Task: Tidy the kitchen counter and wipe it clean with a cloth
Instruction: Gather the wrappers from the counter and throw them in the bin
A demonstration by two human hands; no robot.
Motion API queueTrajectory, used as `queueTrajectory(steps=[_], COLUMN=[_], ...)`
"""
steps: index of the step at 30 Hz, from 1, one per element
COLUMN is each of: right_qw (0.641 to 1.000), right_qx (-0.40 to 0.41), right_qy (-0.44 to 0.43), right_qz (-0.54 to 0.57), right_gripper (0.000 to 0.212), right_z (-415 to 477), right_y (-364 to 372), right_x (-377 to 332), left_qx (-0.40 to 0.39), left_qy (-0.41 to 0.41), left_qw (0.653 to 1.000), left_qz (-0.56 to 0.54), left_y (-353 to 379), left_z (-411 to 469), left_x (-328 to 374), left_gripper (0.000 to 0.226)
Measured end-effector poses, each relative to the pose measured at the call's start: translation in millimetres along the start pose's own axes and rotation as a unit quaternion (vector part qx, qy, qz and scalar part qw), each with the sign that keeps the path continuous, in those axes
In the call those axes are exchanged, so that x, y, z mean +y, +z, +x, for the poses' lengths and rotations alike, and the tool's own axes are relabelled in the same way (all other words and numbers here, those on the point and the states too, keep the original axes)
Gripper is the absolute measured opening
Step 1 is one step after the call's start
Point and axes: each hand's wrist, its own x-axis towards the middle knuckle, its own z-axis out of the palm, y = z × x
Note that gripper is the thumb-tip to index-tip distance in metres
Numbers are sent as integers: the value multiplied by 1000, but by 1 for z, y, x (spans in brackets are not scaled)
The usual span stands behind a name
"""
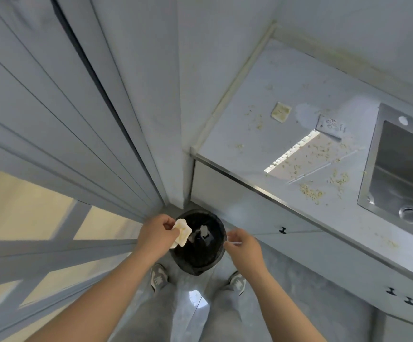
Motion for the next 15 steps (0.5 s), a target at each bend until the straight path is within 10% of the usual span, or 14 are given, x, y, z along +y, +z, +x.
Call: queueTrajectory(steps=[15], right_qw=[1000], right_qx=[8], right_qy=[13], right_qz=[11], right_gripper=[25], right_z=[-15], right_y=[-28], right_x=[22], left_qx=[-76], left_qy=[-21], left_qw=[997], left_qz=[-15], left_y=[47], left_z=[3], left_x=[4], left_gripper=[31])
